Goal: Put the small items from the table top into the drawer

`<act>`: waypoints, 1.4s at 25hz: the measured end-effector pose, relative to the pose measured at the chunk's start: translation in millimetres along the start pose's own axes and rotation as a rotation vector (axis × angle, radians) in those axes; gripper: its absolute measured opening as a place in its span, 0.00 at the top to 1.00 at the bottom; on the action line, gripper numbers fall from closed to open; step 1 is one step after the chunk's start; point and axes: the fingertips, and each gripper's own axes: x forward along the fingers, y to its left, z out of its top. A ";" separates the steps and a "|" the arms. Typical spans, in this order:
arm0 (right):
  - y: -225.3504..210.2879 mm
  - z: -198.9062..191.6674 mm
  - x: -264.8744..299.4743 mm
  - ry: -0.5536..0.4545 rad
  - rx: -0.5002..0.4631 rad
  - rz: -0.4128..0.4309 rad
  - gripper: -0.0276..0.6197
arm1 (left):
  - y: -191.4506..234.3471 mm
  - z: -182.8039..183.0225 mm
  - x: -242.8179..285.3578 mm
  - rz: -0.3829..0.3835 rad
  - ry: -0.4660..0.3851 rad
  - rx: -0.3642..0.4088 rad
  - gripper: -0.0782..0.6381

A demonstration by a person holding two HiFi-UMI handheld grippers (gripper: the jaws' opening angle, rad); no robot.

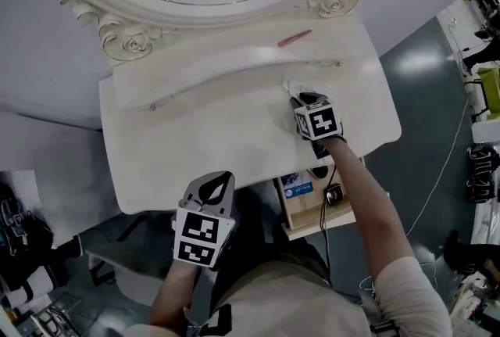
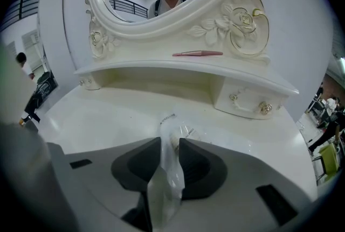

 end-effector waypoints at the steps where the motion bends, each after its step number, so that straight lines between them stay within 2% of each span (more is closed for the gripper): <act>1: 0.6 -0.2 0.0 0.000 -0.005 -0.001 0.77 | 0.6 -0.2 -0.6 0.001 0.000 -0.001 0.81; 6: 4.9 -0.4 -1.8 -0.023 -0.069 -0.032 0.83 | 4.0 -3.2 -4.4 0.000 -0.004 -0.036 0.81; 12: 8.6 0.0 -2.1 -0.020 -0.131 -0.054 0.88 | 3.2 1.6 -13.0 0.017 -0.025 -0.013 0.81; 19: 5.1 0.4 -4.7 -0.058 -0.081 -0.049 0.89 | 5.4 -1.4 -22.3 0.040 -0.037 -0.018 0.81; 25: -1.0 0.7 -12.1 -0.074 0.012 -0.038 0.89 | 2.7 -0.9 -29.5 0.057 -0.048 -0.010 0.81; 35: -0.2 0.2 -36.1 -0.099 0.010 -0.015 0.89 | -13.3 6.6 -31.0 0.047 -0.062 0.008 0.81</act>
